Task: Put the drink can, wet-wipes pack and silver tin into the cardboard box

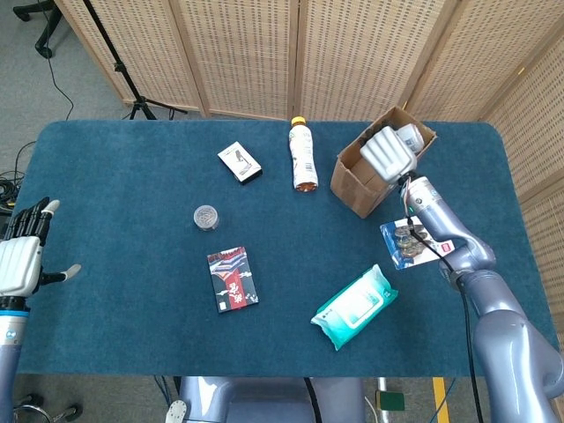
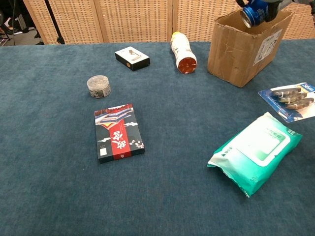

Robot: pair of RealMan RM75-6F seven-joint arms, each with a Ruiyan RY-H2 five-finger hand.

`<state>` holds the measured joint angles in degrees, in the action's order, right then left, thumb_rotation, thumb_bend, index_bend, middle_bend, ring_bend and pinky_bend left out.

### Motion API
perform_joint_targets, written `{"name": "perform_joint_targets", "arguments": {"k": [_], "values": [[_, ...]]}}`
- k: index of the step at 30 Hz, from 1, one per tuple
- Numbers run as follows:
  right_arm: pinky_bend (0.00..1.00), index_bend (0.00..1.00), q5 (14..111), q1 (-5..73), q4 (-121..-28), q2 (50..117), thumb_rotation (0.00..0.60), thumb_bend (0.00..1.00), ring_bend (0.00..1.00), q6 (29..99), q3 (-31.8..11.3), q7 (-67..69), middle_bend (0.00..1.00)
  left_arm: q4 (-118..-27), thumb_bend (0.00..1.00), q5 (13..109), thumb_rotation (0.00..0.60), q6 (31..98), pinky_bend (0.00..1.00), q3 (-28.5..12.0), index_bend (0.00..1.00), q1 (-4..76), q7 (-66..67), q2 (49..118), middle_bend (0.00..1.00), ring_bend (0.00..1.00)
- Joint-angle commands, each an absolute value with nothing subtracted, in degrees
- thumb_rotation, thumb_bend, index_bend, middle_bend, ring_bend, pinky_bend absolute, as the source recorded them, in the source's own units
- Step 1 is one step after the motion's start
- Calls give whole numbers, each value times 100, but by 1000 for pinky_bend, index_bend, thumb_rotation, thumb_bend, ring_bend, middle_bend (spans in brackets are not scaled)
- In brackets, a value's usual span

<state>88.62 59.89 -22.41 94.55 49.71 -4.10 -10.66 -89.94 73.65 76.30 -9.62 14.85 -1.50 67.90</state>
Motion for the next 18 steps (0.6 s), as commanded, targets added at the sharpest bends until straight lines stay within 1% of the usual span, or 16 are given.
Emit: {"name": "perform_joint_targets", "arguments": {"k": [1, 4, 10, 13, 18], "values": [[284, 158, 8597, 6005, -2244, 9537, 600, 29, 168, 4833, -627, -1377, 81, -8992, 0, 7359, 600, 7620, 0, -964, 0, 1488, -149, 6793, 0, 0], [248, 117, 8504, 6007, -2347, 9507, 600, 28, 116, 4879, -713, -1533, 30, -8986, 0, 7364, 600, 7613, 0, -955, 0, 1488, -145, 6799, 0, 0], [240, 105, 8438, 5975, -2709, 9323, 600, 25, 103, 5043, -782, -1783, 18, -9005, 0, 7388, 600, 7619, 0, -954, 0, 1486, -160, 6789, 0, 0], [240, 106, 8412, 5896, -3132, 9112, 600, 24, 103, 5339, -849, -1890, 18, -9032, 0, 7414, 600, 7633, 0, -949, 0, 1474, -200, 6763, 0, 0], [222, 105, 8556, 5680, -4370, 8467, 600, 7, 88, 5984, -870, -1702, 18, -9051, 0, 7445, 600, 7637, 0, -944, 0, 1462, -270, 6727, 0, 0]]}}
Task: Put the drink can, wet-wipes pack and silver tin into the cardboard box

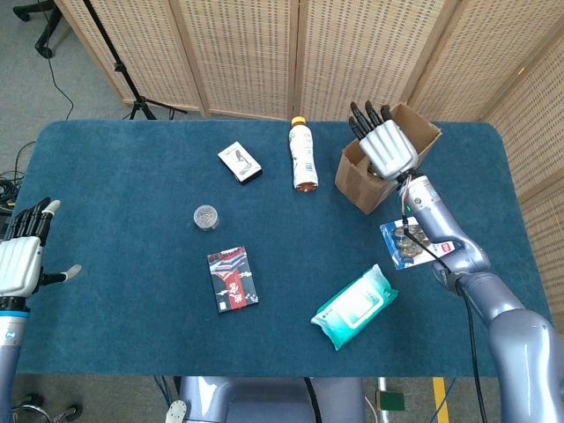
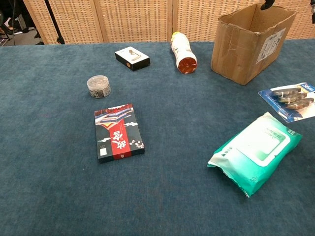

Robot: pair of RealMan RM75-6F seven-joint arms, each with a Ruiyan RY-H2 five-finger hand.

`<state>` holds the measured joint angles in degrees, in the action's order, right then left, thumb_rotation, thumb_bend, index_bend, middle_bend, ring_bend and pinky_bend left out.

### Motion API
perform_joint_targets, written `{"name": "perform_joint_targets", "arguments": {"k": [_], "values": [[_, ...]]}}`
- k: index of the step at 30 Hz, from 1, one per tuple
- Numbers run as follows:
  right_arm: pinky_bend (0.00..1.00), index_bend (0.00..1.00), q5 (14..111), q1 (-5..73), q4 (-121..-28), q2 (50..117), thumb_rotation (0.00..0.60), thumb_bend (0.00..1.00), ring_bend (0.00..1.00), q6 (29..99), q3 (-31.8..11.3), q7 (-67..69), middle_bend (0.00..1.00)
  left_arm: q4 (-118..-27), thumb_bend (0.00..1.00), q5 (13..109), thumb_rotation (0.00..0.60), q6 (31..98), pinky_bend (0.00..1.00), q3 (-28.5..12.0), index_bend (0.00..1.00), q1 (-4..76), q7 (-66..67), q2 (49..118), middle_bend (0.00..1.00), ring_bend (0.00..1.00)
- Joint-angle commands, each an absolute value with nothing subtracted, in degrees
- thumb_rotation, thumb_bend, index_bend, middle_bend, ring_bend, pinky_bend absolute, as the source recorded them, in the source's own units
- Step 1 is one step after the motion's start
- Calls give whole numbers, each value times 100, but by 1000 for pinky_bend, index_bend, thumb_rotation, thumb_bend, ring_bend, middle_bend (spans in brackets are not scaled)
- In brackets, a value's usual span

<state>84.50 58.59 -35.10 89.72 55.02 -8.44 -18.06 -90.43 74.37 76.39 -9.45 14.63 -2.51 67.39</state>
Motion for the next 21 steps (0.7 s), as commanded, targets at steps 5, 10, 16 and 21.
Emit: {"name": "perform_joint_targets", "arguments": {"k": [5, 10, 16, 21], "values": [[153, 100, 9010, 5285, -6365, 7370, 600, 0, 36, 6507, -570, -1050, 17, -9085, 0, 7496, 600, 7648, 0, -932, 0, 1449, -337, 6686, 0, 0], [83, 47, 9618, 4951, -7950, 6409, 600, 0, 0, 6595, 35, -192, 1, -9127, 0, 7549, 600, 7669, 0, -914, 0, 1436, -364, 6657, 0, 0], [49, 0, 10424, 4739, -8739, 5715, 600, 0, 0, 6345, 853, 328, 0, -9190, 0, 7627, 600, 7691, 0, -873, 0, 1431, -318, 6647, 0, 0], [0, 0, 10565, 4483, -8916, 5663, 600, 0, 0, 5968, 1232, -22, 0, -9248, 0, 7678, 600, 7737, 0, -863, 0, 1420, -297, 6634, 0, 0]]}}
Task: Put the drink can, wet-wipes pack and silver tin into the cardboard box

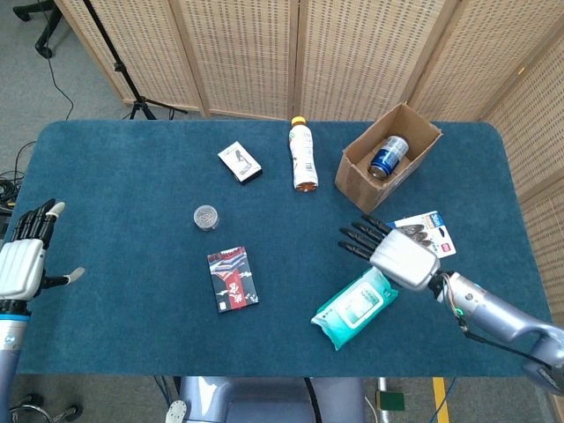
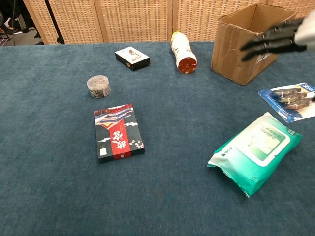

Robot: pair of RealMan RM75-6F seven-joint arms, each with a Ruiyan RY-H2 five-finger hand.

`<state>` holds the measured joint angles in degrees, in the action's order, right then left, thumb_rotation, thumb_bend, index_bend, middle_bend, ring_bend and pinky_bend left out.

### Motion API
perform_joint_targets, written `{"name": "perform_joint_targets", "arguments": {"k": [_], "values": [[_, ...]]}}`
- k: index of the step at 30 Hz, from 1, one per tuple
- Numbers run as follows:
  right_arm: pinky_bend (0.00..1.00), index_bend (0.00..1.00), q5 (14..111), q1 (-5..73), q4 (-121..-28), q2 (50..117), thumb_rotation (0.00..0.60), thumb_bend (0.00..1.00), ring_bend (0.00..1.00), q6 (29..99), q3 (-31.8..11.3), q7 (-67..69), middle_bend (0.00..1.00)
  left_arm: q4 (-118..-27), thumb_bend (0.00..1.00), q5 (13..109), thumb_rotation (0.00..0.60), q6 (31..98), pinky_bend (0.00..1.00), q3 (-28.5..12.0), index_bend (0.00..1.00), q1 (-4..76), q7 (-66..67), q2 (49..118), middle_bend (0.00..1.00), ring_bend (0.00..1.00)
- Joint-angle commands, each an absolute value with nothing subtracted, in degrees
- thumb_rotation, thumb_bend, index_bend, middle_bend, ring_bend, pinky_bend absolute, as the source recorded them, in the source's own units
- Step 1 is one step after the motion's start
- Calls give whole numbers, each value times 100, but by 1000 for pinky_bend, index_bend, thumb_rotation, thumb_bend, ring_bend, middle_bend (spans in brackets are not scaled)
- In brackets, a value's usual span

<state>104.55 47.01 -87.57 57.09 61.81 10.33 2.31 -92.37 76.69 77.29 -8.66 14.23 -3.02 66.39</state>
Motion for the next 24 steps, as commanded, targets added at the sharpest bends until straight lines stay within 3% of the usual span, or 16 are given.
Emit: {"name": "perform_joint_targets", "arguments": {"k": [1, 12, 24], "values": [[0, 0, 10540, 4429, -8936, 5685, 600, 0, 0, 5930, 1249, -103, 0, -9258, 0, 7685, 600, 7740, 0, -860, 0, 1419, -295, 6632, 0, 0], [0, 0, 10123, 3977, -8988, 6177, 600, 0, 0, 5569, 1186, -774, 0, -9304, 0, 7782, 600, 7780, 0, -815, 0, 1409, -263, 6630, 0, 0], [0, 0, 10423, 3851, -8488, 6979, 600, 0, 0, 5677, 1087, -797, 0, -9291, 0, 7757, 600, 7772, 0, -819, 0, 1407, -264, 6629, 0, 0]]}}
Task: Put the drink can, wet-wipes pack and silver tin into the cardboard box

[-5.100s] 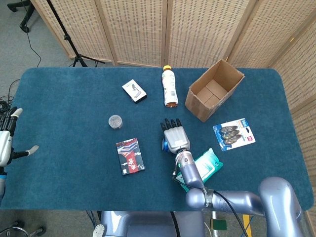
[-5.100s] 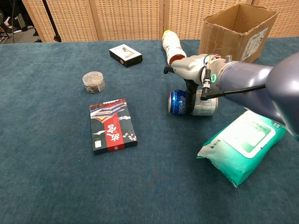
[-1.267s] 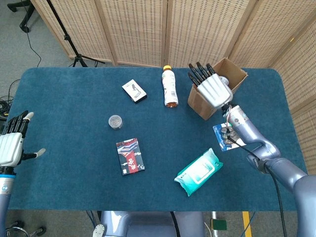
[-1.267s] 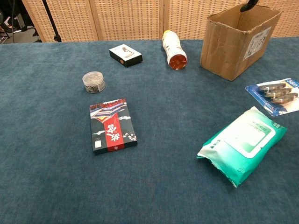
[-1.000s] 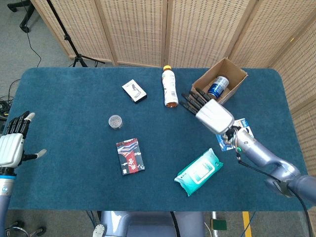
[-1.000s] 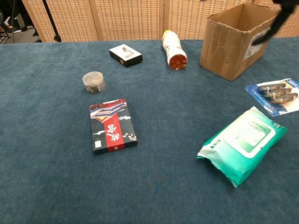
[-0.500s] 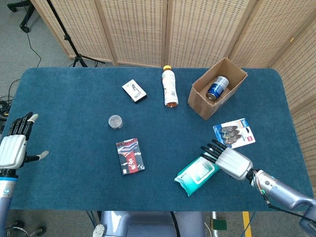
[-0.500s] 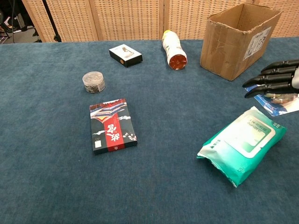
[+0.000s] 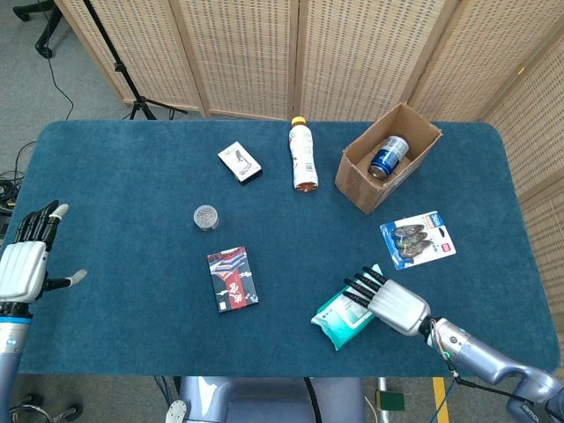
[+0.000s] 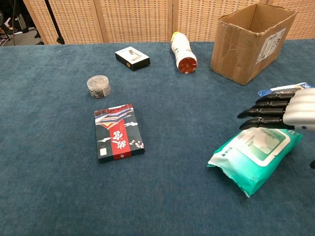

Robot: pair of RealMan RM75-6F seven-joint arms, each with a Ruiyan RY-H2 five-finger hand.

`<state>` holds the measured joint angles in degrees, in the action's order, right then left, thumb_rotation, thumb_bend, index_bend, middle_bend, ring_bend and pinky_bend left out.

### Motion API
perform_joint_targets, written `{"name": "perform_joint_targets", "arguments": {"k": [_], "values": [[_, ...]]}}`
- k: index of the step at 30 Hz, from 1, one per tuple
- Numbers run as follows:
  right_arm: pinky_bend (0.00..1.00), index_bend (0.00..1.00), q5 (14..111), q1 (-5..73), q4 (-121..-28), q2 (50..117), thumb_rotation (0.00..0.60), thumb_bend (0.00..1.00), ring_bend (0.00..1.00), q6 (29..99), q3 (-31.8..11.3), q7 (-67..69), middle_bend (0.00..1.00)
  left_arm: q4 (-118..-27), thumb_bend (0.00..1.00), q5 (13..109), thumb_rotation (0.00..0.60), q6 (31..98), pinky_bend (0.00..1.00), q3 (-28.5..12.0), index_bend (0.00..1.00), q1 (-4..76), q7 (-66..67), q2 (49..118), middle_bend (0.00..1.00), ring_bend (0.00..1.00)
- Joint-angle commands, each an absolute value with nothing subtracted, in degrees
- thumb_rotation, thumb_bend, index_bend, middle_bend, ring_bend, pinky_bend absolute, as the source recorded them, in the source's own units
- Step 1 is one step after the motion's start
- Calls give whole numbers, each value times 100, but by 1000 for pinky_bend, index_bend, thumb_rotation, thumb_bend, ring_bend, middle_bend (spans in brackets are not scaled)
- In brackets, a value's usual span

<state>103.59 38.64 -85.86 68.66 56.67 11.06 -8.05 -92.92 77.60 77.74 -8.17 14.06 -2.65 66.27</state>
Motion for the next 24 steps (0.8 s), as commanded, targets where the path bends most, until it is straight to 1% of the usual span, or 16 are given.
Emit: {"name": "perform_joint_targets", "arguments": {"k": [1, 7, 9, 11, 12, 14, 16, 17, 19, 22, 24], "values": [[0, 0, 10457, 3850, -8419, 7047, 600, 0, 0, 5696, 1073, -811, 0, -9288, 0, 7752, 600, 7773, 0, -820, 0, 1406, -261, 6631, 0, 0], [3, 0, 10648, 3833, -8074, 7383, 600, 0, 0, 5893, 1021, -754, 0, -9269, 0, 7721, 600, 7750, 0, -827, 0, 1419, -229, 6650, 0, 0], [21, 0, 10702, 3843, -7927, 7521, 600, 0, 0, 5926, 1006, -724, 0, -9262, 0, 7715, 600, 7732, 0, -823, 0, 1425, -219, 6661, 0, 0], [58, 1, 10759, 3870, -7787, 7642, 600, 0, 0, 5938, 1006, -661, 0, -9255, 0, 7711, 600, 7732, 0, -822, 0, 1426, -206, 6668, 0, 0], [89, 21, 10791, 3881, -7721, 7692, 600, 20, 2, 5958, 1007, -629, 12, -9251, 0, 7708, 600, 7731, 0, -822, 0, 1427, -199, 6671, 0, 0], [157, 108, 10879, 3899, -7585, 7797, 600, 140, 36, 6040, 1017, -539, 80, -9248, 0, 7698, 600, 7725, 0, -825, 0, 1429, -197, 6674, 0, 0], [266, 246, 10961, 3930, -7451, 7891, 600, 372, 134, 6087, 1046, -416, 217, -9241, 0, 7679, 600, 7718, 0, -830, 0, 1430, -198, 6675, 0, 0], [306, 290, 11013, 3950, -7384, 7936, 600, 445, 174, 6133, 1068, -307, 266, -9235, 0, 7674, 600, 7715, 0, -830, 0, 1429, -197, 6679, 0, 0], [415, 413, 11092, 3969, -7284, 7985, 600, 639, 292, 6237, 1101, -142, 403, -9228, 0, 7667, 600, 7711, 0, -833, 0, 1431, -199, 6682, 0, 0], [507, 539, 11224, 3963, -7159, 8020, 600, 832, 412, 6527, 1134, 112, 531, -9216, 0, 7646, 600, 7693, 0, -839, 0, 1437, -204, 6684, 0, 0], [516, 564, 11283, 3951, -7114, 7991, 600, 896, 438, 6709, 1131, 175, 557, -9206, 0, 7634, 600, 7680, 0, -841, 0, 1440, -207, 6686, 0, 0]]}}
